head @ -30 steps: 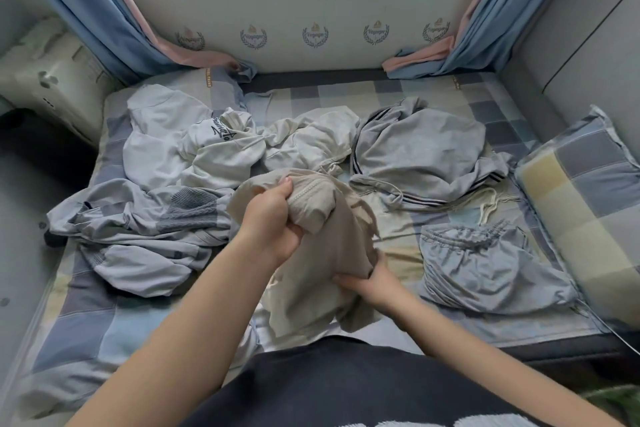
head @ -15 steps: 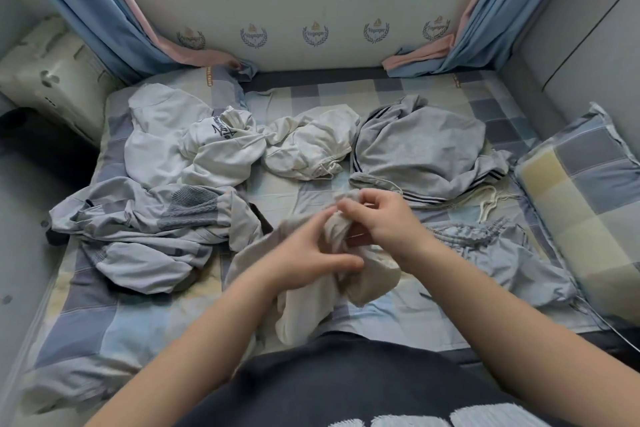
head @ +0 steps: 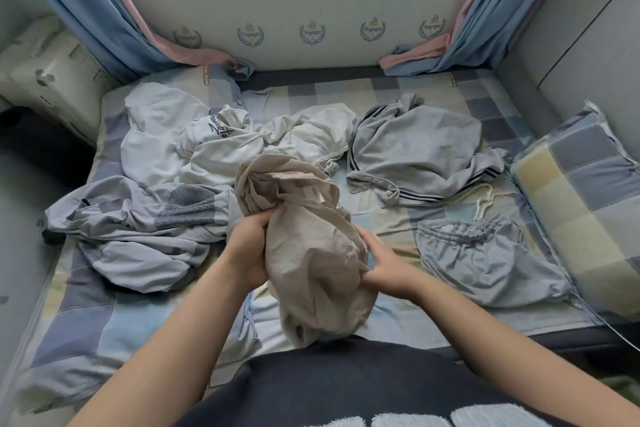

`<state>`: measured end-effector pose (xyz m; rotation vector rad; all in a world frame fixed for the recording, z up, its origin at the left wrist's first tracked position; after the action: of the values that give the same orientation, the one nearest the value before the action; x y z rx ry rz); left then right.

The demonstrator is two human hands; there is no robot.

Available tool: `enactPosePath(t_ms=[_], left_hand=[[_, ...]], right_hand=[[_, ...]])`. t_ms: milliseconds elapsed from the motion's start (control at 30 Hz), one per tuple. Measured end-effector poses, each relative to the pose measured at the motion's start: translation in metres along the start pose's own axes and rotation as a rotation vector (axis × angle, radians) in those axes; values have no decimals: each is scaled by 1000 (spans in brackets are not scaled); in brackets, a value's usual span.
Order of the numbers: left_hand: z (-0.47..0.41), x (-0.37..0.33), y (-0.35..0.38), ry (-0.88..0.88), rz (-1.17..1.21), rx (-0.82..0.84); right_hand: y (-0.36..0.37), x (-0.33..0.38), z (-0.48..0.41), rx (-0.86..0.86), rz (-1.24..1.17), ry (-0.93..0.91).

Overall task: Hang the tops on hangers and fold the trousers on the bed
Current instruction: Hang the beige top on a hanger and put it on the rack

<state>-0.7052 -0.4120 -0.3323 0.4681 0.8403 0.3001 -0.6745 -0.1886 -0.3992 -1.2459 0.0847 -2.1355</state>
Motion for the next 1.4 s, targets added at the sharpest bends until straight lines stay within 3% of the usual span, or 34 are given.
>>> enactPosePath(t_ms=[67, 167, 233, 300, 400, 567, 600, 667, 800, 933, 1000, 1033, 1100, 1200, 1300, 1400], left_hand=[[4, 1, 4, 7, 14, 14], [6, 1, 2, 76, 103, -13], [3, 4, -4, 124, 157, -20], [-1, 15, -12, 153, 100, -54], [-1, 35, -18, 169, -313, -77], [5, 71, -4, -268, -984, 453], [4, 70, 0, -304, -1052, 479], [1, 59, 10, -200, -1092, 424], [-9, 26, 28, 228, -1056, 27], [-24, 31, 65, 179, -1018, 203], [-29, 43, 80, 191, -977, 234], [-31, 47, 83, 232, -1002, 194], [-33, 51, 79, 237, -989, 92], [-30, 47, 69, 175, -723, -17], [-27, 38, 64, 125, -408, -97], [-20, 29, 67, 82, -121, -103]], right_hand=[[8, -1, -5, -87, -148, 85], [13, -6, -6, -26, -411, 366], [3, -9, -6, -151, -568, 393], [-22, -6, -10, -369, -694, 309], [-66, 22, -8, -495, -834, 91], [-109, 82, 14, -344, -898, -243], [-113, 90, 20, -287, -896, -286], [-120, 103, 32, -172, -821, -327], [-121, 120, 54, 32, -631, -334], [-117, 133, 68, 215, -542, -340], [-120, 133, 69, 220, -524, -309], [-123, 130, 67, 163, -488, -288], [-133, 120, 61, -116, -314, -204], [-146, 90, 57, -526, -116, -101], [-135, 42, 51, -662, -101, -44], [-93, -5, 44, -645, -245, 100]])
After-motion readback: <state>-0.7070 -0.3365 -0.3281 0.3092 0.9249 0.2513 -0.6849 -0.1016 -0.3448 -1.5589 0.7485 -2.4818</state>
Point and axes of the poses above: each hand's wrist, its own z-axis away from the middle knuckle, its own y-axis out of the palm, x = y × z, the point moved 2 cm from there along -z, towards the middle knuckle, and after that the axes turned 3 degrees about x, right-handed, at the moved point
